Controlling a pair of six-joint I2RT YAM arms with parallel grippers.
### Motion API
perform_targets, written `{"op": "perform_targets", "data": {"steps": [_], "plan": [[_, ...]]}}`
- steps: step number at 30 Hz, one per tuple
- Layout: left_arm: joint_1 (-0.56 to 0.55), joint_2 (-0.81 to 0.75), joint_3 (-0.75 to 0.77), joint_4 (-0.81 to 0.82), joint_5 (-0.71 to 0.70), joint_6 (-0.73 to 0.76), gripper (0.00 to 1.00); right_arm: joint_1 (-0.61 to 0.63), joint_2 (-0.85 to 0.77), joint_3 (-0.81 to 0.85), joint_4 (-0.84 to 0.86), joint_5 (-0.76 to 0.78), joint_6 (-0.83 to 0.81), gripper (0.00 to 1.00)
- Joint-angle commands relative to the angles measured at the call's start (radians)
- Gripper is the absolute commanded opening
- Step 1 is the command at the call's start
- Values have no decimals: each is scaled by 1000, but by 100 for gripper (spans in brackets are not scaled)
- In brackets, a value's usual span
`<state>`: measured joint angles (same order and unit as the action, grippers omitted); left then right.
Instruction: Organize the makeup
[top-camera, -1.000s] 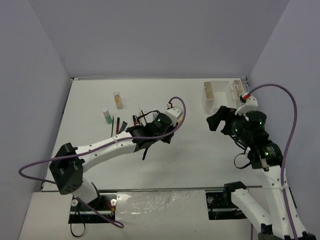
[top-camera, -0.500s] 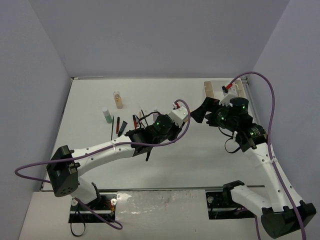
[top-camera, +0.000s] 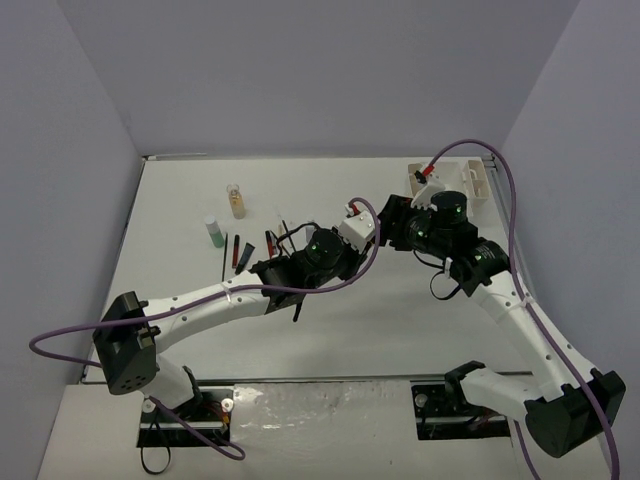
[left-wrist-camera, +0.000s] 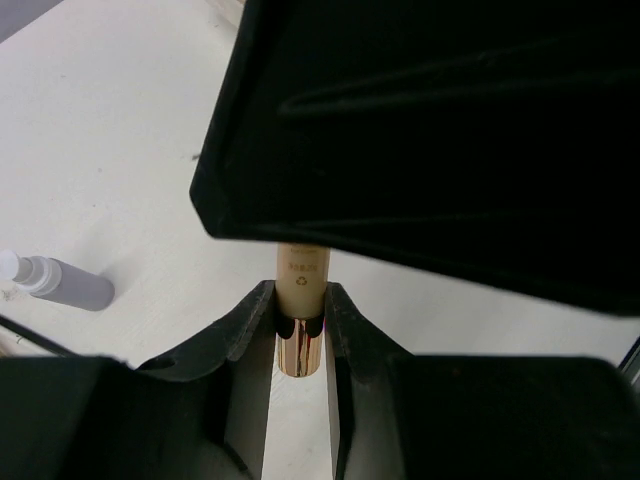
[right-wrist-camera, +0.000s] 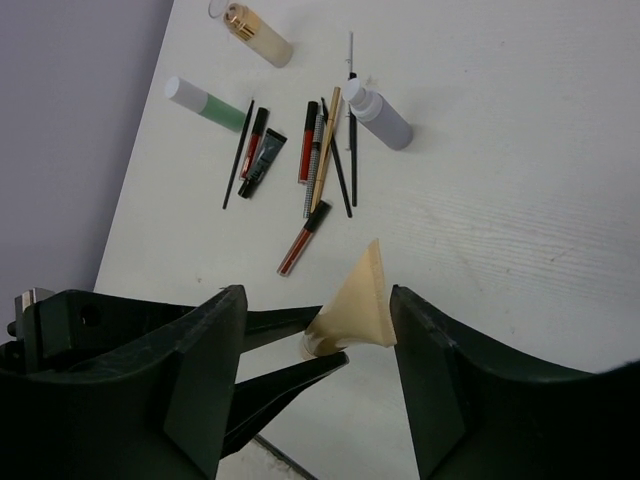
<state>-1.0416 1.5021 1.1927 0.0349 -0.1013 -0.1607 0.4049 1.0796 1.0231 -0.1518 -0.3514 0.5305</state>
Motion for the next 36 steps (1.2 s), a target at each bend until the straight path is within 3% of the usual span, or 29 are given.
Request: {"op": "perform_targets", "data": {"steps": [1,10,13,16,18,21,26,36], "plan": [[-8,-37,71,103,9,-14,0,30,11,5,81,50,-4,50],[-6,-38,64,92,15,-42,1,34,-1,-6,80,132,-33,10],[-3,-37,65,76,6,-61,10,34,0,1,79,149,-43,2],[5,-36,71,43,-5,-85,38,32,0,12,72,192,-60,1],[15,-40,78,11,-19,-103,62,30,2,28,65,239,-77,0],[42,-60,79,-49,-51,-146,84,23,24,78,47,322,-115,0],[127,-148,79,-247,-80,-229,89,-67,103,194,29,478,-197,0],[383,-451,14,-641,-43,-244,97,-402,429,492,64,512,-326,0]]}}
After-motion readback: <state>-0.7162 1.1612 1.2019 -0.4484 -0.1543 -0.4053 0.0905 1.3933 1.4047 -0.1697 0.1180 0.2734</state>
